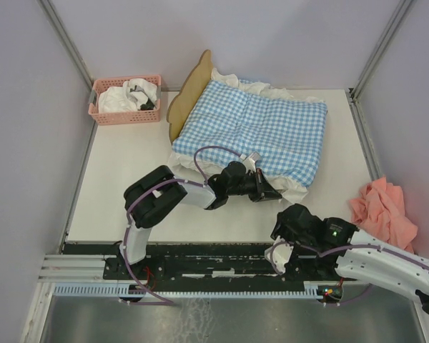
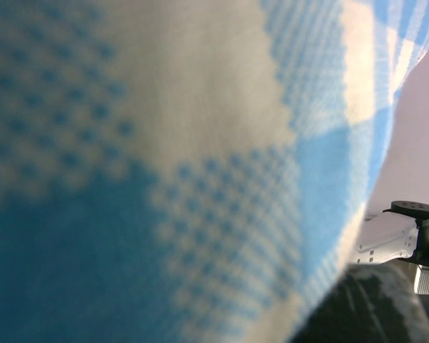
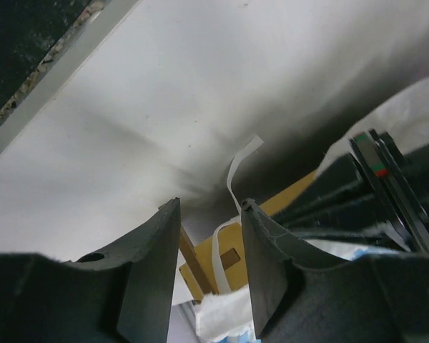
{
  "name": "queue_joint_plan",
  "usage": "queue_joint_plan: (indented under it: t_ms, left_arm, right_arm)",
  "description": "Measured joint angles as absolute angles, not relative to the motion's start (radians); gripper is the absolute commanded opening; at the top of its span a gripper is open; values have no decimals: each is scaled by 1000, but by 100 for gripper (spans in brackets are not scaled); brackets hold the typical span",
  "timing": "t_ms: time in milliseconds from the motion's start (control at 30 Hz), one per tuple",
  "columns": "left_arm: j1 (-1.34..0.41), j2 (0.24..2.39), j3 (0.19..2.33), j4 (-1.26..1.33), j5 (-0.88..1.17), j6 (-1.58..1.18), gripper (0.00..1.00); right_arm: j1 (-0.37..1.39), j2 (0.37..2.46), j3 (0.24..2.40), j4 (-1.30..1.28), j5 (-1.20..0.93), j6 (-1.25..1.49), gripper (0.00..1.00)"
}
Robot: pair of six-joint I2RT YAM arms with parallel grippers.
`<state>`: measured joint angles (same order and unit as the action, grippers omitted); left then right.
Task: Set up the pet bed
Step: Tie the ropes to the bed frame.
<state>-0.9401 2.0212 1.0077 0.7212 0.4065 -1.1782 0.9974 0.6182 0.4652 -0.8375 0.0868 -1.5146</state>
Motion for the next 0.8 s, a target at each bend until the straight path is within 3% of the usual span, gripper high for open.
queue_joint_plan:
  t_ms: [300, 800]
  left_arm:
    - [-933, 2016, 1007, 737, 423, -1198, 3]
    - [-929, 2007, 994, 744, 425, -1200, 3]
  right_arm:
    - [1044, 889, 422, -638, 260, -1643, 46]
    - [1051, 1425, 459, -363, 550, -1629, 49]
